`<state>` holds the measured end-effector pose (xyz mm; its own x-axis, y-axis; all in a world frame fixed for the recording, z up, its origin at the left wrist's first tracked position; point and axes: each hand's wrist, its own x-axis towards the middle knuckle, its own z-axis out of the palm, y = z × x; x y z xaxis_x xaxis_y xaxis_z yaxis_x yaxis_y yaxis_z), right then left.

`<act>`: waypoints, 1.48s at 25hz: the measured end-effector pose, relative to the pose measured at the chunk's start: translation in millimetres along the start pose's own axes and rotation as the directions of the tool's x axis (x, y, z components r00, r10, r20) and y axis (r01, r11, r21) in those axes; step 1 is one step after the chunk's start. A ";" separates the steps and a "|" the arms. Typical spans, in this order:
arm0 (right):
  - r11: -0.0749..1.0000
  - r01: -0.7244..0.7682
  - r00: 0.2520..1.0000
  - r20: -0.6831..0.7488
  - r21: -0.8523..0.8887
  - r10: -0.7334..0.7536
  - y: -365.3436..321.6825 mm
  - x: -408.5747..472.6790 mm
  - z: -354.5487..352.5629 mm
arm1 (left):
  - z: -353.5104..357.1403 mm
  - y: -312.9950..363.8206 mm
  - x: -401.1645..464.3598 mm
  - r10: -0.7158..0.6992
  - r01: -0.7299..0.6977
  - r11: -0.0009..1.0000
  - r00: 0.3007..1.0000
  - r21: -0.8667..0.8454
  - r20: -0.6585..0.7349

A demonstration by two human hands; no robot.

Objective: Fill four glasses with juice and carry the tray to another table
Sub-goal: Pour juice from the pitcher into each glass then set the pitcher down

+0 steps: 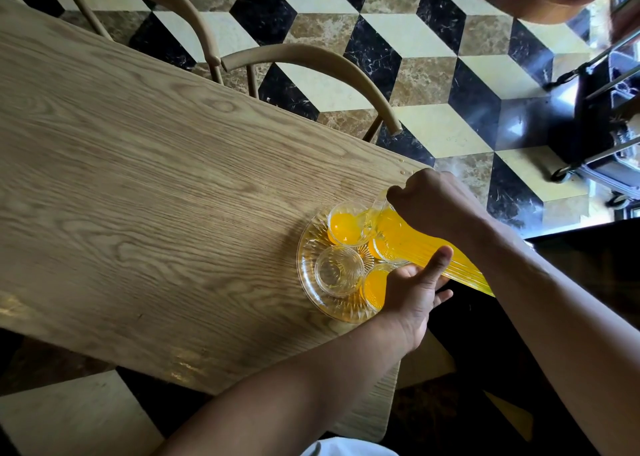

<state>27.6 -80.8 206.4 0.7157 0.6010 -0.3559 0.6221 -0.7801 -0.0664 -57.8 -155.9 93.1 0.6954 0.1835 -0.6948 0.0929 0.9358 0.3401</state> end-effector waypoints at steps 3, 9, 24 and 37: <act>1.000 -0.012 1.000 -0.003 0.008 0.012 1.4 -0.8 -0.9 | -0.9 -2.2 3.6 0.001 -0.001 1.000 1.000 0.009 -0.001; 0.998 -0.033 0.999 0.002 0.055 0.033 2.3 -3.7 -1.9 | -7.7 -6.1 9.2 0.054 -0.054 0.997 0.998 0.046 -0.010; 0.984 -0.066 0.997 -0.034 0.165 0.073 13.3 -20.7 -2.9 | -20.7 -7.6 2.0 0.050 -0.042 0.962 0.999 0.271 -0.022; 0.982 -0.028 0.999 0.028 0.185 0.023 10.2 -48.7 29.4 | -45.0 -34.1 -21.3 0.039 -0.028 0.978 0.998 0.206 -0.049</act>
<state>-10.1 -123.1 195.7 0.7205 0.5777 -0.3836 0.5326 -0.8152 -0.2275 -107.8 -178.3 67.8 0.6630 0.2344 -0.7110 0.2182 0.8480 0.4830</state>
